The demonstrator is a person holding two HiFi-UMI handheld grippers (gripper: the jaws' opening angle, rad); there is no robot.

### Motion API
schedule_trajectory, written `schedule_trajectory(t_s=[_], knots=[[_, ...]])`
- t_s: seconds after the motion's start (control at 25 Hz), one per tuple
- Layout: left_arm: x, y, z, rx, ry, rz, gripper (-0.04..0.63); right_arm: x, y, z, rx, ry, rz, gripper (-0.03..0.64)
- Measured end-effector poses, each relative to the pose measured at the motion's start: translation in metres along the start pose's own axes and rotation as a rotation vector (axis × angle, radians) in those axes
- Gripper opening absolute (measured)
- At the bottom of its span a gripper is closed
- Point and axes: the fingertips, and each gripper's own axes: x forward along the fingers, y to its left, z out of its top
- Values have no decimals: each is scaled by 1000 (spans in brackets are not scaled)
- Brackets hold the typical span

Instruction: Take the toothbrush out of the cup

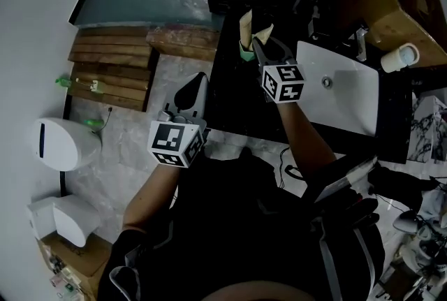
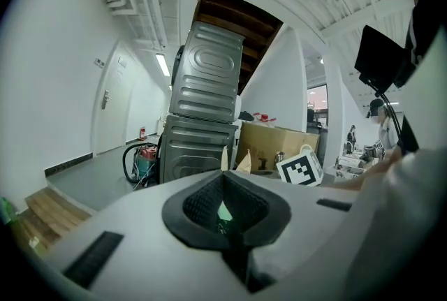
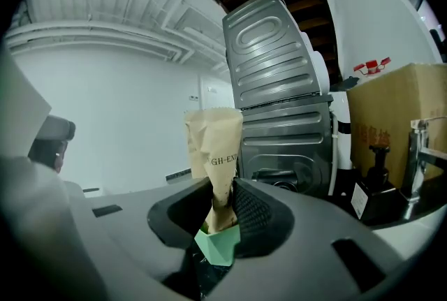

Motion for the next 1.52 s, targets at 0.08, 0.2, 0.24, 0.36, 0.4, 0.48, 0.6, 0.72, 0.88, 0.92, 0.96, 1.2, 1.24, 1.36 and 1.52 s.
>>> schedule_trajectory(t_s=[0.08,0.2,0.24,0.36,0.4,0.48,0.6,0.72,0.88,0.92,0.96,1.2,1.24,1.36,1.52], knots=[[-2,4,-2,-1,0,8,0,1,1,1,3,-10,3,87],[-5,8,-1,-2,-7,14,0,2,3,1,-1,-8,1,68],[-6,8,0,1,-11,12,0,2,3,1,-2,-6,-2,63],[-6,8,6,15,-20,1,0,2,4,1,-7,-3,-9,60],[-6,8,7,16,-21,-3,0,1,5,3,-8,-7,-10,59],[-7,7,9,25,-26,-19,0,-2,8,7,-5,-22,-9,57],[-9,6,14,30,-34,-42,0,-8,11,20,-9,-42,-18,55],[-10,6,19,28,-44,-70,0,-19,14,38,-6,-71,-38,55],[-10,3,24,22,-58,-114,0,-37,19,67,-7,-121,-55,52],[-9,2,26,22,-63,-125,0,-42,21,74,-8,-132,-60,52],[-9,2,28,21,-67,-135,0,-47,23,81,-8,-142,-66,52],[-8,-1,36,11,-86,-185,0,-81,38,115,3,-205,-92,49],[-7,-3,37,11,-88,-196,0,-88,40,120,0,-217,-99,49],[-7,-7,42,9,-97,-230,0,-104,47,133,-7,-241,-113,49],[-6,-10,49,22,-115,-256,0,-126,55,142,-13,-266,-137,49]])
